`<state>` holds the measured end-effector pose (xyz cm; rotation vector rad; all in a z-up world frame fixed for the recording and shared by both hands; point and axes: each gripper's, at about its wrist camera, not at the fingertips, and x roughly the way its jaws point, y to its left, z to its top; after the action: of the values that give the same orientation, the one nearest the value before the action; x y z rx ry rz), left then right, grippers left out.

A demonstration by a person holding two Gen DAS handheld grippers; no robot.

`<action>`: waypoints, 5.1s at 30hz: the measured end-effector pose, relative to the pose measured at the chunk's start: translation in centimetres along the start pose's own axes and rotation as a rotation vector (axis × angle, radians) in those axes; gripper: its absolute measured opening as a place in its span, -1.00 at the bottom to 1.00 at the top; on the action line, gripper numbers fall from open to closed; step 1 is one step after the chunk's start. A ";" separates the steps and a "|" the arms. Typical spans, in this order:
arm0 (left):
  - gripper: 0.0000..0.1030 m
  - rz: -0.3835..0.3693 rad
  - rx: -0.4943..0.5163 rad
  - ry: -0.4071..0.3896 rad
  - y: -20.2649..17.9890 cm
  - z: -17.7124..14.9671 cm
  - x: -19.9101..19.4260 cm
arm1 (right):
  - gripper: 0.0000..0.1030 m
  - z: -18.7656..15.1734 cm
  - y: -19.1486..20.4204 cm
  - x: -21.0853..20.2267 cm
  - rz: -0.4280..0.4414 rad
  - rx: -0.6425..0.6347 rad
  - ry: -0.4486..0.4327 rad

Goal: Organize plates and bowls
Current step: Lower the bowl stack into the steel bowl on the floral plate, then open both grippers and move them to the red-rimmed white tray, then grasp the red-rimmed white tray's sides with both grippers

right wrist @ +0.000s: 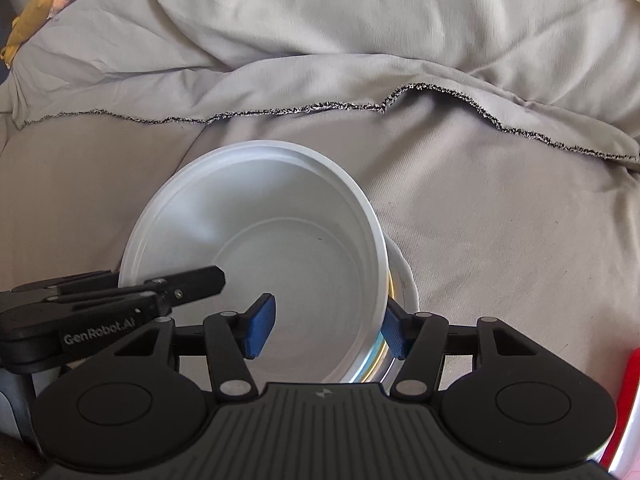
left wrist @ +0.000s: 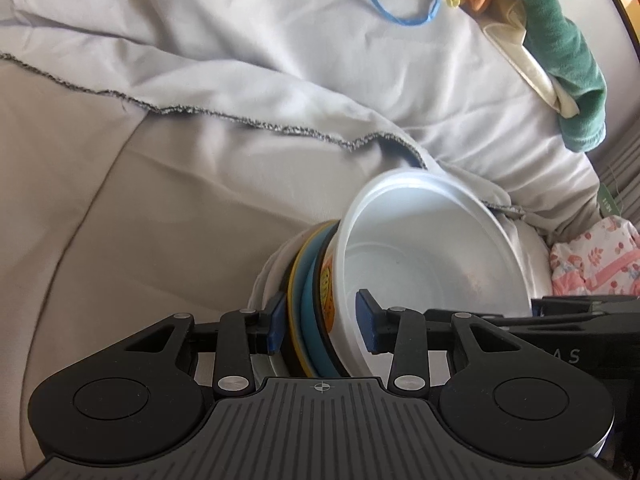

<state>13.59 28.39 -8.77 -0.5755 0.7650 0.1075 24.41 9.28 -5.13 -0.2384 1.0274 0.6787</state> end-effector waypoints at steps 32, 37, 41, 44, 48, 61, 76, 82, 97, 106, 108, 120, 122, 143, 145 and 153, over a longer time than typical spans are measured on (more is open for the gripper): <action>-0.39 -0.042 0.009 -0.124 -0.5 0.8 -2.4 | -0.44 -0.2 -2.3 0.0 -0.006 0.061 -0.037; -0.39 -0.031 -0.005 -0.117 -0.3 0.8 -2.2 | -0.44 0.1 -2.5 0.0 0.009 0.069 -0.040; -0.41 -0.042 -0.028 -0.108 0.2 0.9 -2.1 | -0.44 0.1 -2.8 -0.1 0.015 0.066 -0.043; -0.49 -0.062 -0.083 -0.105 1.3 1.2 -2.1 | -0.44 0.0 -2.7 -1.1 0.007 0.059 -0.091; -0.48 -0.071 -0.114 -0.112 2.1 1.4 -2.2 | -0.44 0.2 -2.4 -2.6 0.013 0.038 -0.150; -0.48 -0.106 -0.065 -0.193 0.6 0.8 -3.8 | -0.44 -0.3 -2.6 -0.6 0.007 0.051 -0.090; -0.48 -0.200 0.130 -0.046 -17.0 0.0 -1.1 | -0.44 -7.9 -19.0 -11.9 0.028 0.325 -0.294; -0.48 -0.313 0.289 0.250 -27.9 -5.0 8.4 | -0.43 -13.8 -31.2 -12.8 -0.096 0.591 -0.266; -0.60 -0.220 0.354 0.425 -31.6 -11.2 16.3 | -0.17 -18.5 -36.7 -8.2 -0.127 0.735 -0.195; -0.60 -0.069 0.258 0.346 -21.8 -10.0 9.0 | -0.14 -16.5 -27.6 -7.1 0.100 0.586 -0.166; -0.60 -0.030 0.240 0.330 -19.6 -10.3 7.4 | -0.14 -16.1 -25.2 -6.6 0.150 0.535 -0.147; -0.60 0.026 0.168 0.324 -16.3 -10.4 7.9 | -0.15 -15.7 -21.4 -4.7 0.172 0.431 -0.115; -0.60 0.034 0.180 0.339 -17.2 -10.7 8.9 | -0.21 -15.4 -22.3 -4.4 0.173 0.429 -0.127; -0.52 0.114 0.311 0.312 -21.2 -11.3 11.3 | -0.31 -15.4 -24.6 -3.6 0.168 0.469 -0.160; -0.53 0.107 0.311 0.307 -21.0 -11.4 11.2 | -0.31 -15.5 -24.6 -3.6 0.171 0.479 -0.162; -0.55 0.090 0.315 0.300 -20.7 -11.5 10.9 | -0.31 -16.0 -24.0 -4.0 0.152 0.456 -0.172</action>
<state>20.39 3.71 -13.44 -0.2582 1.0759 -0.0180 26.68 -18.63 -12.95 0.2933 1.0116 0.5717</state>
